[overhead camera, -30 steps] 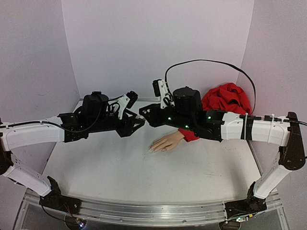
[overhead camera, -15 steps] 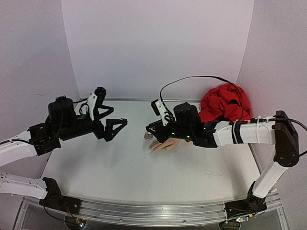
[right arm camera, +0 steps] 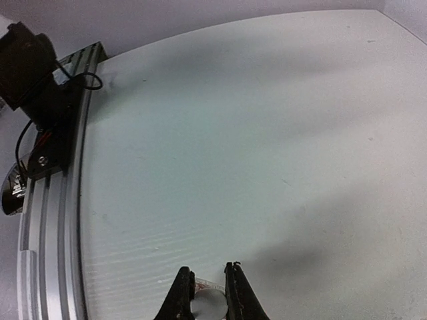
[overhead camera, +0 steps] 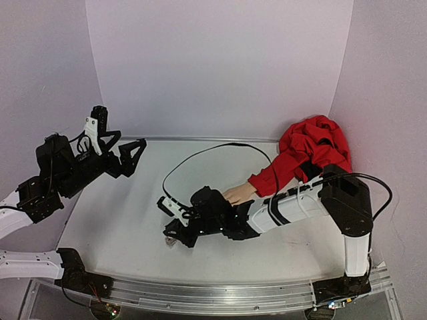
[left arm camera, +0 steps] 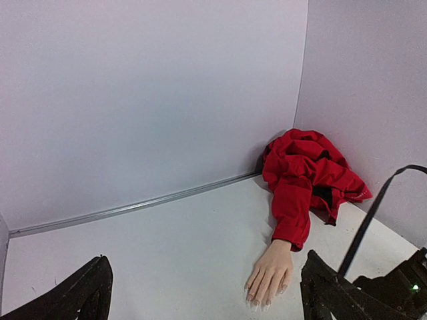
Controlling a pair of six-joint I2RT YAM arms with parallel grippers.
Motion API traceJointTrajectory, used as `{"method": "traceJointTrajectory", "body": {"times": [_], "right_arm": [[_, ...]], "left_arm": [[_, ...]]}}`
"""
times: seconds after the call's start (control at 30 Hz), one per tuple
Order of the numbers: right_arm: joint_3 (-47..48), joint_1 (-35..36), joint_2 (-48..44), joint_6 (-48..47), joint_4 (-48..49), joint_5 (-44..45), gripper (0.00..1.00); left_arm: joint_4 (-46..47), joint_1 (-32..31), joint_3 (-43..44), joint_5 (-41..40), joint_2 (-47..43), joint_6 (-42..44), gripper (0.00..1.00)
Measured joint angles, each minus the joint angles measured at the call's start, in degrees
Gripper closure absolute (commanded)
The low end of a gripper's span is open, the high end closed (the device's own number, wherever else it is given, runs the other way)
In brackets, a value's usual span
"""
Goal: Paint the nails
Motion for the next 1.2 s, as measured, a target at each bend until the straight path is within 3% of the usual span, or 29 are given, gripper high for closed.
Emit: {"method": "traceJointTrajectory", "body": {"times": [0.33, 0.43, 0.5, 0.57, 0.73, 0.87, 1.03, 1.2], "right_arm": [[3.0, 3.2, 5.5, -3.9, 0.9, -1.5, 0.91], [3.1, 3.2, 6.1, -4.2, 1.6, -1.2, 0.66], [3.0, 3.2, 6.1, -3.9, 1.6, -0.1, 0.41], [2.1, 3.1, 5.6, -2.8, 1.7, 1.6, 0.26], [-4.6, -0.2, -2.8, 1.9, 0.0, 5.2, 0.04], [-10.4, -7.7, -18.3, 5.9, -2.8, 10.4, 0.02], [-10.6, -17.1, -37.1, 10.4, -11.9, 24.5, 0.02], [-10.6, -18.2, -50.5, 9.4, -20.5, 38.1, 0.02]], "left_arm": [[-2.0, 0.0, 0.0, -3.2, 0.9, -0.6, 0.01], [-2.4, 0.0, 0.0, -3.4, 1.8, -0.6, 0.01], [-2.5, 0.0, 0.0, -3.4, 2.4, -0.6, 0.01], [-2.5, 0.0, 0.0, -3.4, 2.8, -0.6, 0.01], [-2.7, 0.1, 0.1, -3.6, 4.0, -0.6, 0.01], [-2.9, 0.1, 0.7, -3.8, 5.1, -0.5, 0.01], [-3.0, 0.4, 2.3, -5.2, 5.3, 0.7, 0.01], [-3.0, 0.6, 5.4, -7.2, 4.6, 4.0, 0.01]]}}
